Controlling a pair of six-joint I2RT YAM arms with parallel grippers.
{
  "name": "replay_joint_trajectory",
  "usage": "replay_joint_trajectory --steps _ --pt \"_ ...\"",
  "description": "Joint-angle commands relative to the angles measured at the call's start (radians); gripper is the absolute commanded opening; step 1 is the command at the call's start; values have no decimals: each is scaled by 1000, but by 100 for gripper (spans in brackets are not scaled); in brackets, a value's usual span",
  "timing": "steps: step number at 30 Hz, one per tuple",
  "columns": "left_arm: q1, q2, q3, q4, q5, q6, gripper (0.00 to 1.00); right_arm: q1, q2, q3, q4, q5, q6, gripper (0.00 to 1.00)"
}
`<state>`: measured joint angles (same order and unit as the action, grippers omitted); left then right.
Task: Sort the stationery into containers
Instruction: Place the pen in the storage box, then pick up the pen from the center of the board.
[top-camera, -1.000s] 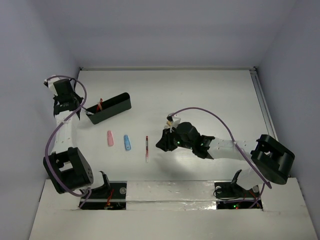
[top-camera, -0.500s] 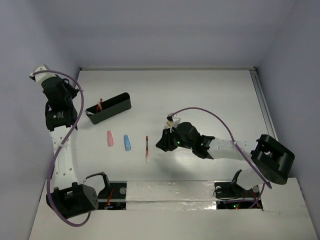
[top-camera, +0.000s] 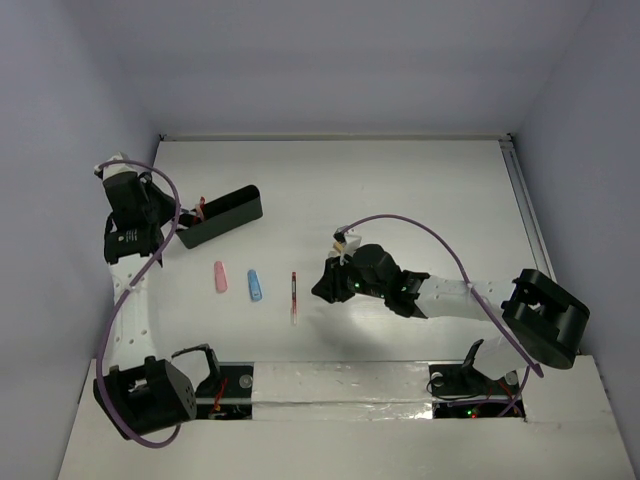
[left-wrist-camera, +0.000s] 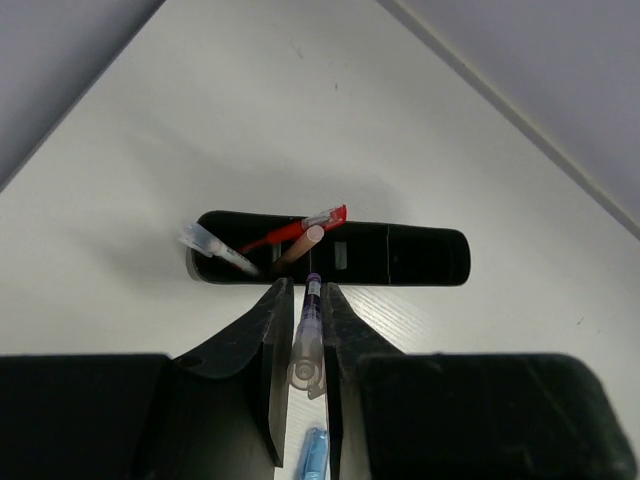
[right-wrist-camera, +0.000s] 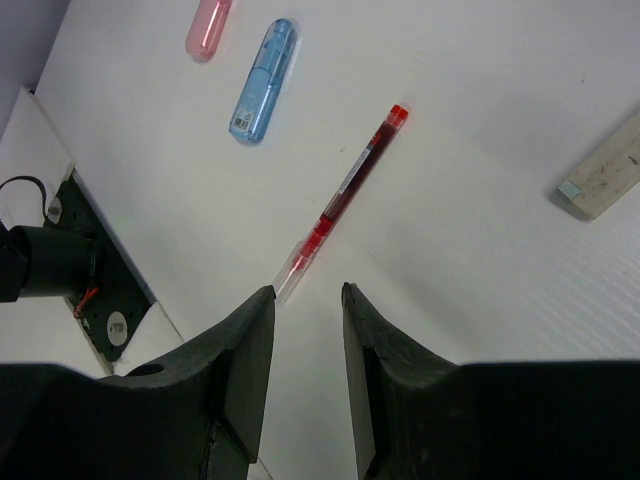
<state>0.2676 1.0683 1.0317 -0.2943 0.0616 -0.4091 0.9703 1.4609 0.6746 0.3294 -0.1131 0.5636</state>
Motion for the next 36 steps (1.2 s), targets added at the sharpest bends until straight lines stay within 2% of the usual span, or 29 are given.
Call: replay_joint_trajectory --steps 1,10,21,24,27,28,30,31,34,36 --pt "-4 1 -15 50 18 1 0 8 -19 17 27 9 -18 39" --pt "-4 24 -38 78 -92 26 0 8 -2 26 25 10 -21 39" --pt "-4 101 -25 110 -120 15 0 8 1 29 19 15 -22 39" --pt "-4 131 -32 124 -141 12 3 8 1 31 16 15 -22 40" --pt "-4 165 -29 132 -172 15 16 8 3 34 8 15 -24 41" --pt "-4 176 -27 135 -180 19 27 8 3 34 8 16 -24 42" --pt "-4 177 -21 144 -178 21 41 8 3 34 7 18 -24 43" --pt "-4 170 -15 145 -175 23 53 8 3 34 5 20 -24 43" --pt "-4 133 8 139 -169 26 70 8 3 34 3 23 -24 45" --pt "-36 102 14 141 -167 29 73 8 -5 31 0 29 -21 45"
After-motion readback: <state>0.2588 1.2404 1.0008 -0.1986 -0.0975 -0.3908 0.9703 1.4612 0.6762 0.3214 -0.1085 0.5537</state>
